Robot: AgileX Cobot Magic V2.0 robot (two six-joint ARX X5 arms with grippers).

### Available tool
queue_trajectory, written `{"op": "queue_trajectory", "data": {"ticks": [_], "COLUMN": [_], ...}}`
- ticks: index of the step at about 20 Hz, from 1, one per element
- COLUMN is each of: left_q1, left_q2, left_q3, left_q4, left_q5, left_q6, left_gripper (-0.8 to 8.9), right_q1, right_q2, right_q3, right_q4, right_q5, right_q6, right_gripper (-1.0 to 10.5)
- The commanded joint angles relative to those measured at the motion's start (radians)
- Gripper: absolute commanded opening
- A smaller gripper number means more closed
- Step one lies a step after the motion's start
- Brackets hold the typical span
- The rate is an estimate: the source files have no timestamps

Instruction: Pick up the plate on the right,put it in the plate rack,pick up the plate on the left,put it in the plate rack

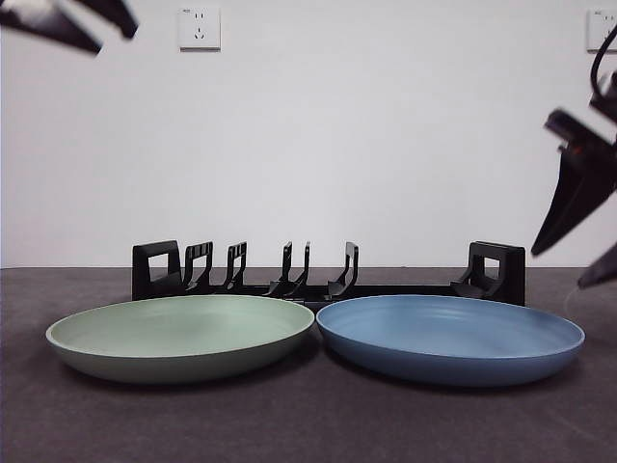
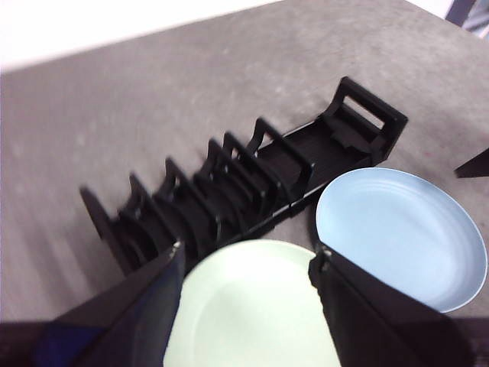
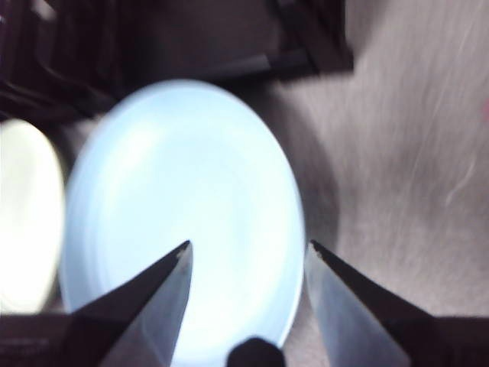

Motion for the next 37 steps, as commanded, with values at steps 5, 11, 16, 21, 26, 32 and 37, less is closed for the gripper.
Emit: {"op": "queue_trajectory", "data": {"ticks": [5,11,16,21,26,32,37], "left_q1": [-0.182,-0.266,-0.334,-0.454,-0.579,-0.716,-0.742], "left_q2": [0.026,0.047,0.048,0.070,0.221,0.386,0.407], "left_q3": [0.048,0.048,0.048,0.048,0.048,0.048,0.048], "left_q4": [-0.014,-0.055,-0.096,-0.106,-0.101,-0.102,-0.097], "left_q5": [-0.135,-0.145,-0.145,-0.142,-0.149,-0.272,-0.279], "left_q6": [0.062,0.086,0.247,0.416,0.451,0.535,0.552], "left_gripper": [2.88,2.88,2.87,2.87,2.87,2.86,2.50], "right_q1": [0.019,0.019,0.019,0.023,0.077,0.195,0.220], "right_q2": [0.129,0.177,0.143,0.018,-0.023,-0.023,-0.023], "right_q3": [0.000,0.000,0.006,0.084,0.214,0.246,0.246], "right_q4": [0.005,0.005,-0.027,-0.222,-0.420,-0.430,-0.430], "right_q5": [0.009,0.010,0.031,0.026,0.025,0.025,-0.009], "right_q6": [-0.024,-0.022,0.009,0.034,0.009,0.012,0.023], "right_gripper": [2.5,-0.2,-0.2,-0.2,-0.2,-0.2,-0.2]}}
